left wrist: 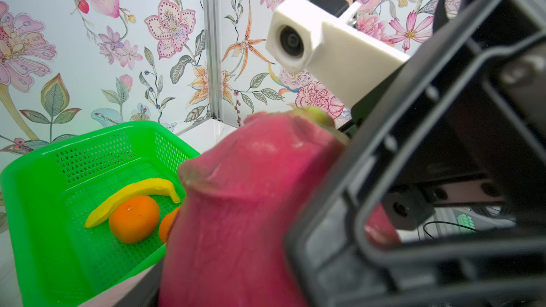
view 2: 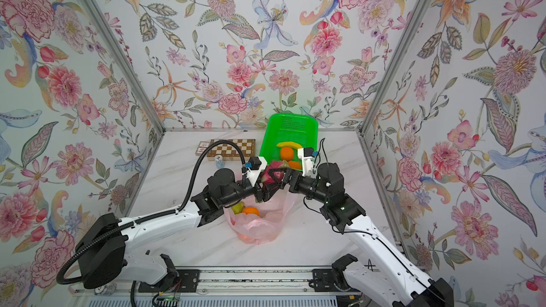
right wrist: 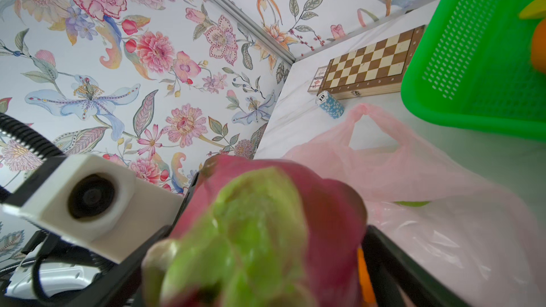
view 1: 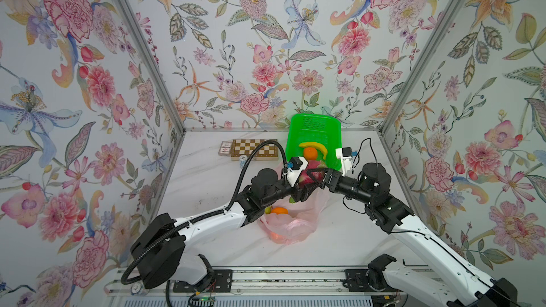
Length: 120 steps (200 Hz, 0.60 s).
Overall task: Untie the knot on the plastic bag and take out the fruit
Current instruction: 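Grasp the dragon fruit with the right gripper and open the left gripper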
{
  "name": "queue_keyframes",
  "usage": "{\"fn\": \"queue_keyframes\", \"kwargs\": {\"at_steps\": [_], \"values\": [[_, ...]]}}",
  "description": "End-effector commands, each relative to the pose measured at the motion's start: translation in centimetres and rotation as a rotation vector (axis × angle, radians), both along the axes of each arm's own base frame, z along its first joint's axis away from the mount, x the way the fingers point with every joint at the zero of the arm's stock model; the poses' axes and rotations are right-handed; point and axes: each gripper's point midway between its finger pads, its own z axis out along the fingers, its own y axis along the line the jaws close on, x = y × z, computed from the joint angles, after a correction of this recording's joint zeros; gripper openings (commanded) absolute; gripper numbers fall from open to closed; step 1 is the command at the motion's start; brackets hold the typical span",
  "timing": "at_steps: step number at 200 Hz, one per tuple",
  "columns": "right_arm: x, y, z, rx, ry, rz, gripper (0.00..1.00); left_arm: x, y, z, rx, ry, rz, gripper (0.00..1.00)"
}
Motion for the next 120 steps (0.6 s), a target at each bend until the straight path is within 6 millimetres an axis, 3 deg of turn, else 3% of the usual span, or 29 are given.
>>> {"fn": "queue_keyframes", "kwargs": {"at_steps": [1,33,51,64,76,120], "values": [[-0.1,0.6,1.9,0.031,-0.068,0.029,0.96,0.0,-0.4,1.6,-0.034,-0.025,-0.023,0.6],[0.2,0.7,1.4,0.018,-0.058,0.022,0.77,-0.1,-0.6,1.5,-0.033,-0.02,-0.033,0.62],[0.4,0.4,1.3,-0.001,-0.066,0.002,0.7,0.1,-0.4,1.3,-0.026,-0.019,-0.019,0.74],[0.6,0.0,1.3,-0.022,-0.075,-0.021,0.67,0.5,0.0,1.0,-0.012,-0.01,0.018,0.88],[1.1,-0.5,1.4,-0.044,-0.084,-0.048,0.66,0.8,0.6,0.8,0.004,-0.011,0.053,0.94],[4.7,-3.5,3.5,-0.049,-0.129,-0.182,0.61,2.2,3.6,0.4,0.051,0.023,0.204,0.99]]}}
